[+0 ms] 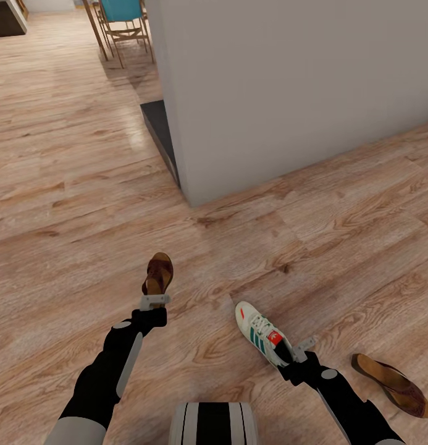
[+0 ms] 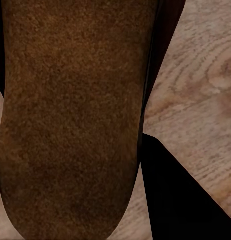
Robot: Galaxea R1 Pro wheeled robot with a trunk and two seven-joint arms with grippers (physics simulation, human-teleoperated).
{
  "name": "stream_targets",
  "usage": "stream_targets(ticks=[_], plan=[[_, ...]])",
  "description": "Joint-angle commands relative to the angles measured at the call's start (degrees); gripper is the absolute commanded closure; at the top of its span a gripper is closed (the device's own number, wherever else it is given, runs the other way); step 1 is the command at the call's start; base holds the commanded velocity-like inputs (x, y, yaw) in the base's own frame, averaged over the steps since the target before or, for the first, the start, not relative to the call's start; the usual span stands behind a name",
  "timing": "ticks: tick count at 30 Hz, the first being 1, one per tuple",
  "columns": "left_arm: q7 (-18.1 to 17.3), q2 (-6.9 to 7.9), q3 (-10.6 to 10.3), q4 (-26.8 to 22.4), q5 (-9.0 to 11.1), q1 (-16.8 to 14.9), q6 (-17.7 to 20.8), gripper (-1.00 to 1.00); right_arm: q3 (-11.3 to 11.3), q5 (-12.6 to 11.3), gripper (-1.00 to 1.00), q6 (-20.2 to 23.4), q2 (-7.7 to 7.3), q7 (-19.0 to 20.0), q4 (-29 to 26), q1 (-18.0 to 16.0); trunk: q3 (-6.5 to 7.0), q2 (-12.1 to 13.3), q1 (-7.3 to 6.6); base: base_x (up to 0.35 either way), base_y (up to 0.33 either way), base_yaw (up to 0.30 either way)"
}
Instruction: Pick up the two gym shoes and the two sandals from the corridor floor and place them onto the hallstand (shoe rack) in the corridor, making sure they are on the rack and not on the floor. Arrange them so the two gym shoes are next to each other and the two sandals are next to each other.
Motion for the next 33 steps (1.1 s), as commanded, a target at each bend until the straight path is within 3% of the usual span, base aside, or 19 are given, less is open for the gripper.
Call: stream_targets(ticks=[1, 6, 12, 33], plan=[[-0.15, -0.01, 0.02, -0.11, -0.08, -0.01, 0.33, 1.00, 0.09, 0.60, -1.00, 0.28, -0.04, 0.20, -0.13, 0.00, -0.04, -0.01, -0.01, 0.000, 0.000, 0.000], [-0.15, -0.01, 0.02, -1.05, -0.08, -0.01, 0.33, 1.00, 0.09, 0.60, -1.00, 0.28, -0.04, 0.18, -0.15, 0.00, -0.04, -0.01, -0.01, 0.000, 0.000, 0.000], [-0.15, -0.01, 0.02, -1.21, -0.08, -0.01, 0.33, 1.00, 0.09, 0.60, -1.00, 0.29, -0.07, 0.23, -0.13, 0.00, -1.37, -0.10, 0.15, 0.000, 0.000, 0.000], [-0.15, -0.01, 0.02, -1.22, 0.01, -0.01, 0.40, 1.00, 0.09, 0.60, -1.00, 0.29, -0.06, 0.20, -0.17, 0.00, -1.37, -0.10, 0.15, 0.031, 0.007, 0.000]])
